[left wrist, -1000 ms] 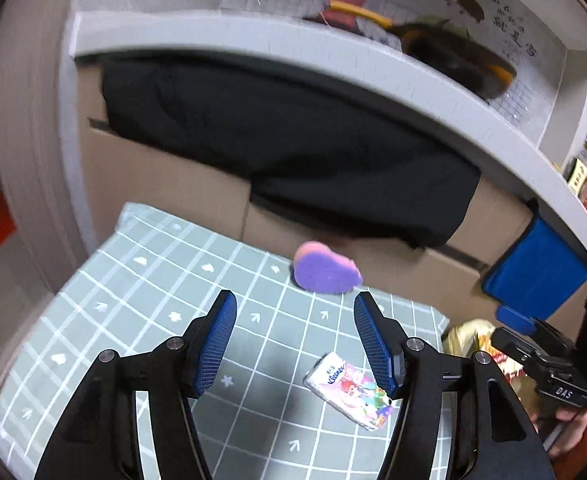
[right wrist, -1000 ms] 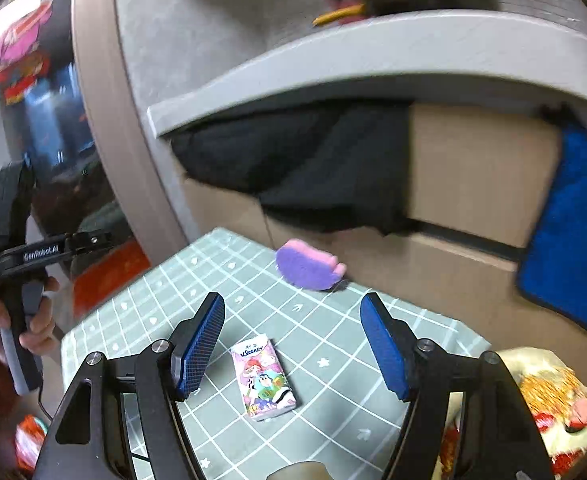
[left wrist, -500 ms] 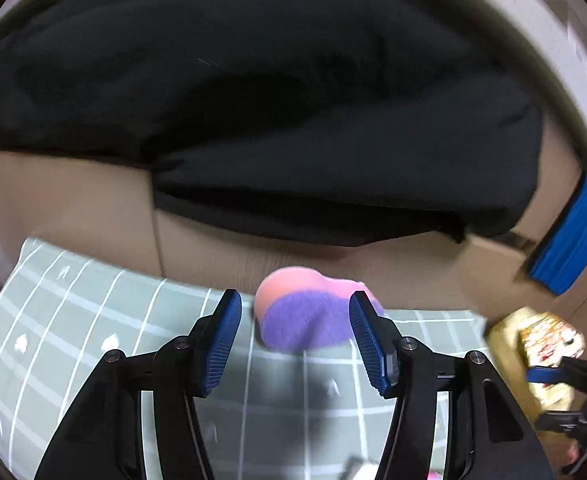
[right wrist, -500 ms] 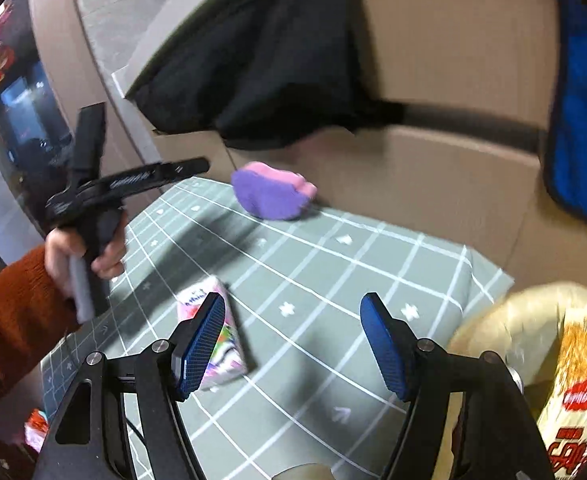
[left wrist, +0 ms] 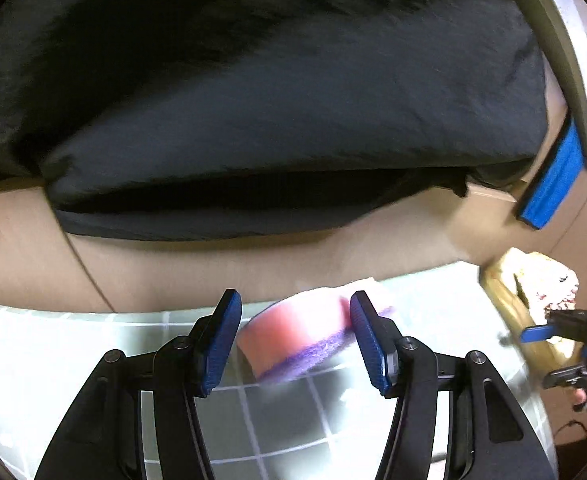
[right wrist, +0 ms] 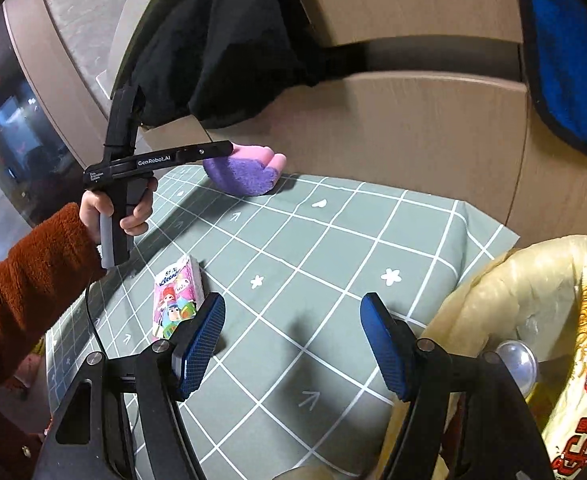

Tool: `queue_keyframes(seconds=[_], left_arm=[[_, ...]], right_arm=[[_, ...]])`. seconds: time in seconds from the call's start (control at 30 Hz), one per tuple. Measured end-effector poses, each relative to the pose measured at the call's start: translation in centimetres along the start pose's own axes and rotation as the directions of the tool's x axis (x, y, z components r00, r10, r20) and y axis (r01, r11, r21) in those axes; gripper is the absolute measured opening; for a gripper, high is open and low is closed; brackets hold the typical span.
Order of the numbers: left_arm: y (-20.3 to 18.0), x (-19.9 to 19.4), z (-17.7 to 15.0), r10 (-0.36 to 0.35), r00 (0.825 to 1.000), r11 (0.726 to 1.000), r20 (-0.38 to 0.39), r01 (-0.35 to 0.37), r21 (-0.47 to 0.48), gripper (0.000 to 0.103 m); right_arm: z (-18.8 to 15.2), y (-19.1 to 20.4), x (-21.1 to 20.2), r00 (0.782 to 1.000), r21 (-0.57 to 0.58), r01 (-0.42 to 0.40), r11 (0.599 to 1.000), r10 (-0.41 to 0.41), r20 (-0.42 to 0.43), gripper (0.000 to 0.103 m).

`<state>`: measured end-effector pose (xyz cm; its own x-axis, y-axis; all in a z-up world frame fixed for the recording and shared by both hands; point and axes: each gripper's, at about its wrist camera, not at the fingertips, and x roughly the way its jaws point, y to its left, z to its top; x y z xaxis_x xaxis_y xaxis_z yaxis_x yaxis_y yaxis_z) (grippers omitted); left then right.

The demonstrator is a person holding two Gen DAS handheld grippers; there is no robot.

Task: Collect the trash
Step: 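Grasp the purple sponge with the left gripper while the right grasps the pink Kleenex pack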

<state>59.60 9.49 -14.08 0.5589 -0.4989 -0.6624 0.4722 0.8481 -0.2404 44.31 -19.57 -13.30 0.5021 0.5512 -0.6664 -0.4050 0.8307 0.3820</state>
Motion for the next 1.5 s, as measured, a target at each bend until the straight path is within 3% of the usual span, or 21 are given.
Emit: queue_keyframes(seconds=[0.13,0.3,0.37,0.5,0.73,1.03,1.2,1.27,1.3,1.33,1.43,1.5], left_arm=[[-2.4,-0.3,-0.6,0.053,0.998,0.993,0.015,-0.054,0.105,0.057],[-3.8,-0.8,-1.8,0.130,0.992,0.989,0.002,-0.130,0.066,0.055],[-4.3,-1.4,-2.7,0.150,0.989,0.988,0.006,-0.150,0.030,0.036],[-4.9,-3.1,-4.5,0.184,0.983,0.977,-0.001,-0.183,-0.108,0.026],[-6.8,-7.4,-8.3,0.276,0.960,0.952,-0.040,-0.279,-0.123,0.004],[-6.1,-13.6,-12.3,0.263,0.964,0.930,-0.035,-0.263,-0.256,0.004],[-6.3,-16.4,-14.5,0.237,0.971,0.922,-0.030,-0.235,-0.308,0.006],[-6.3,-17.1,-15.1,0.220,0.975,0.922,-0.025,-0.217,-0.321,0.007],[-6.3,-17.4,-15.4,0.218,0.976,0.922,-0.022,-0.213,-0.323,0.008],[-6.2,-17.8,-15.5,0.226,0.974,0.922,-0.013,-0.218,-0.321,0.013],[-5.6,-18.2,-15.1,0.250,0.968,0.920,0.020,-0.231,-0.317,0.042],[-4.6,-17.8,-14.2,0.235,0.971,0.926,0.042,-0.211,-0.313,0.048]], right_arm=[[0.1,0.8,0.4,1.000,-0.010,-0.014,1.000,0.014,-0.003,0.068],[-0.2,1.4,0.2,1.000,-0.020,-0.003,1.000,0.003,-0.001,0.068],[-0.4,1.3,0.0,1.000,-0.004,-0.006,1.000,0.006,0.002,0.068],[-0.8,1.9,-0.4,1.000,0.000,-0.009,1.000,0.009,0.002,0.068],[-0.7,5.8,0.5,1.000,-0.148,0.002,0.989,-0.006,-0.028,0.068],[-0.5,10.8,7.3,0.981,-0.322,-0.058,0.945,-0.005,-0.192,0.068],[-1.1,11.8,9.6,0.976,-0.369,0.001,0.930,-0.082,-0.204,0.068],[-1.4,12.2,9.4,0.975,-0.382,0.013,0.924,-0.096,-0.199,0.060],[-1.6,12.4,9.2,0.976,-0.384,0.016,0.923,-0.098,-0.195,0.050],[-1.8,12.3,8.8,0.975,-0.383,0.020,0.923,-0.103,-0.197,0.049],[-2.6,12.0,7.7,0.972,-0.383,0.035,0.923,-0.120,-0.200,0.048],[-3.2,11.6,6.9,0.972,-0.372,0.048,0.927,-0.129,-0.197,0.048]])
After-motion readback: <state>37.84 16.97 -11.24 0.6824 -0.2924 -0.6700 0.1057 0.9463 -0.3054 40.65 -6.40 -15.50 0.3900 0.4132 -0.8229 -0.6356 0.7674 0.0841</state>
